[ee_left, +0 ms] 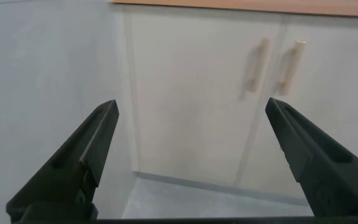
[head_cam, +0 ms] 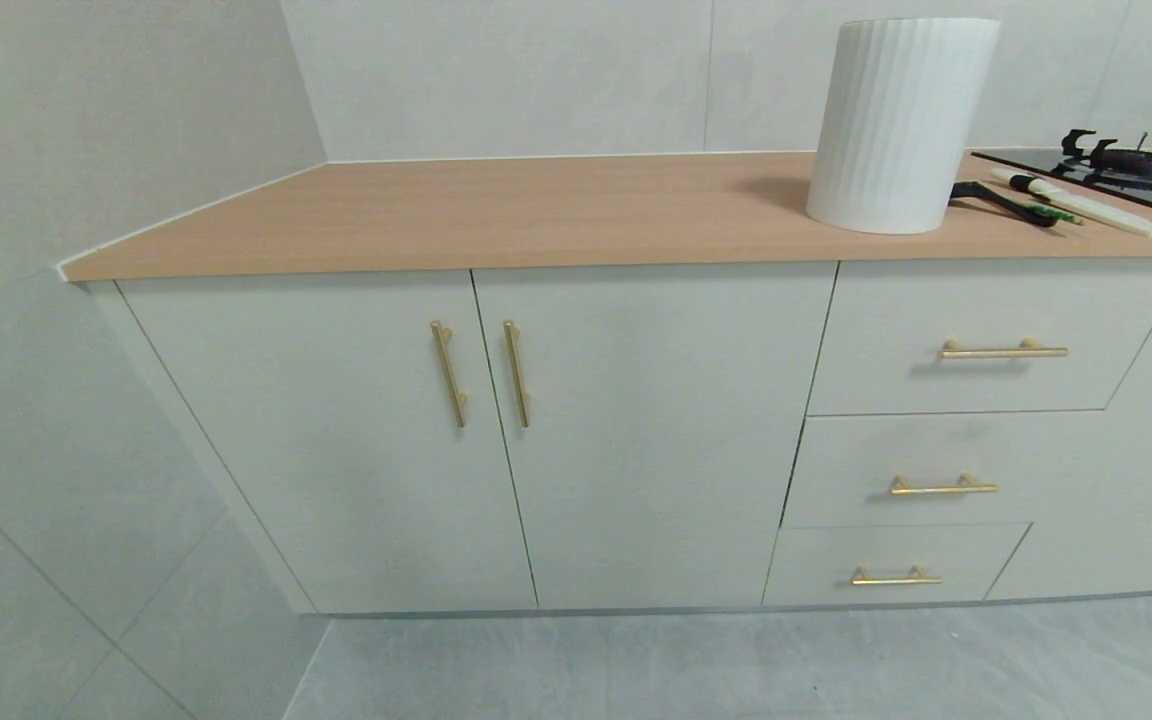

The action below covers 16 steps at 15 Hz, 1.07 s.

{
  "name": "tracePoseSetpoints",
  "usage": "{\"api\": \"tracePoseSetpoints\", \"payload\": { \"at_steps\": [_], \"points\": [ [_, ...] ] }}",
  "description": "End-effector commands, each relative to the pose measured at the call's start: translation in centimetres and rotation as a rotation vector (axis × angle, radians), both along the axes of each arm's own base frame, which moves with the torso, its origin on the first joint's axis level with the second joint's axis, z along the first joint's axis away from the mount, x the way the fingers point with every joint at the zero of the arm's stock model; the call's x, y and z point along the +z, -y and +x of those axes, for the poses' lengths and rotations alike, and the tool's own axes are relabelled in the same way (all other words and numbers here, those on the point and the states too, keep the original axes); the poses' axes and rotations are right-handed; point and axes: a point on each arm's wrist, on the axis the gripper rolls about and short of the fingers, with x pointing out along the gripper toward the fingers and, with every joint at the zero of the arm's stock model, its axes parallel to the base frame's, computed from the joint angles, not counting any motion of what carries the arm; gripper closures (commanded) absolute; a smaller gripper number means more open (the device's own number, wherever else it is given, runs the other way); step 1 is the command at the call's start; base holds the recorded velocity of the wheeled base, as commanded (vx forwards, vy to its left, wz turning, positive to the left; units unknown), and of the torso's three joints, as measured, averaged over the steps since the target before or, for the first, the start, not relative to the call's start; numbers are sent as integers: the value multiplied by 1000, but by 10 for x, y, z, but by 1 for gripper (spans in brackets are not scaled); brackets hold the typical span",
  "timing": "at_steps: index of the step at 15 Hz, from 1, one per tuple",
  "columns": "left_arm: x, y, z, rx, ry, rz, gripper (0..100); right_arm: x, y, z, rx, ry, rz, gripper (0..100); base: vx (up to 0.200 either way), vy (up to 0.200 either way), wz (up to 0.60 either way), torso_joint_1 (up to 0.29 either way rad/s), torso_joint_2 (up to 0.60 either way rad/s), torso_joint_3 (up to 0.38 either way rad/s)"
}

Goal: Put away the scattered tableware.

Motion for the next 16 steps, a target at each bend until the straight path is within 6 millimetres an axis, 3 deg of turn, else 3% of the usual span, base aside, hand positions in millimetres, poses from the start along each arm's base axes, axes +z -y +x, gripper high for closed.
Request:
{"api": "tracePoseSetpoints", "payload": {
  "at_steps": [1,4,6,10,16],
  "points": [
    [-23,3,-3,46,5,42,0,-16,0,8,2,-60,3,0,0,0,0,0,0,0],
    [-56,4,11,16,-111,57,0,-53,-1,25,35,-175,-1,0,0,0,0,0,0,0],
    [-67,6,16,-72,-129,53,0,-63,-2,31,83,-163,-7,0,0,0,0,0,0,0],
    [-72,8,16,-179,-171,60,0,-65,-4,31,171,-175,-18,0,0,0,0,0,0,0],
    [-72,8,16,-182,-169,40,0,-70,-5,31,228,-230,30,0,0,0,0,0,0,0]
  ]
}}
